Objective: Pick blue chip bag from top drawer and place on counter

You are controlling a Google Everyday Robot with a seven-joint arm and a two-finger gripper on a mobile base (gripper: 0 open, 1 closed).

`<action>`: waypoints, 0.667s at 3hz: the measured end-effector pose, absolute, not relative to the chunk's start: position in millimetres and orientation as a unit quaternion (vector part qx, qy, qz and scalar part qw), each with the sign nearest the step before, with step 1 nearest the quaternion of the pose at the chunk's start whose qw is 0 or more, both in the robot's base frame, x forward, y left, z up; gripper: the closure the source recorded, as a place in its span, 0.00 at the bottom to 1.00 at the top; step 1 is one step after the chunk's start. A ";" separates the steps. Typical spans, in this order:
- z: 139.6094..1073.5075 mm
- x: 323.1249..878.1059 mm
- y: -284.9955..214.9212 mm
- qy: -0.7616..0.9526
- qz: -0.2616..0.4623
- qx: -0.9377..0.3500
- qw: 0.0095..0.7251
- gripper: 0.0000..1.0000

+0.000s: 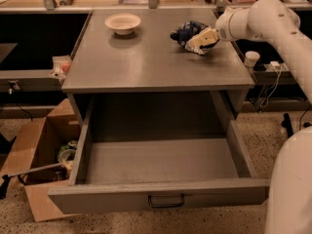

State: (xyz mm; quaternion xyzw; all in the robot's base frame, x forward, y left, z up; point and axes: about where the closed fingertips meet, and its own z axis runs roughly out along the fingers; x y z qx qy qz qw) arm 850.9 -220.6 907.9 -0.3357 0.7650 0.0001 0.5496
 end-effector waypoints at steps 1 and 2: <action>925.2 848.1 -215.4 0.748 0.007 -0.335 0.572 0.00; 970.2 840.2 -189.3 0.698 0.018 -0.349 0.625 0.00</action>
Offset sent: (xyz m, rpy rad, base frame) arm -0.0229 0.0471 0.1023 0.0943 -0.2882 0.1351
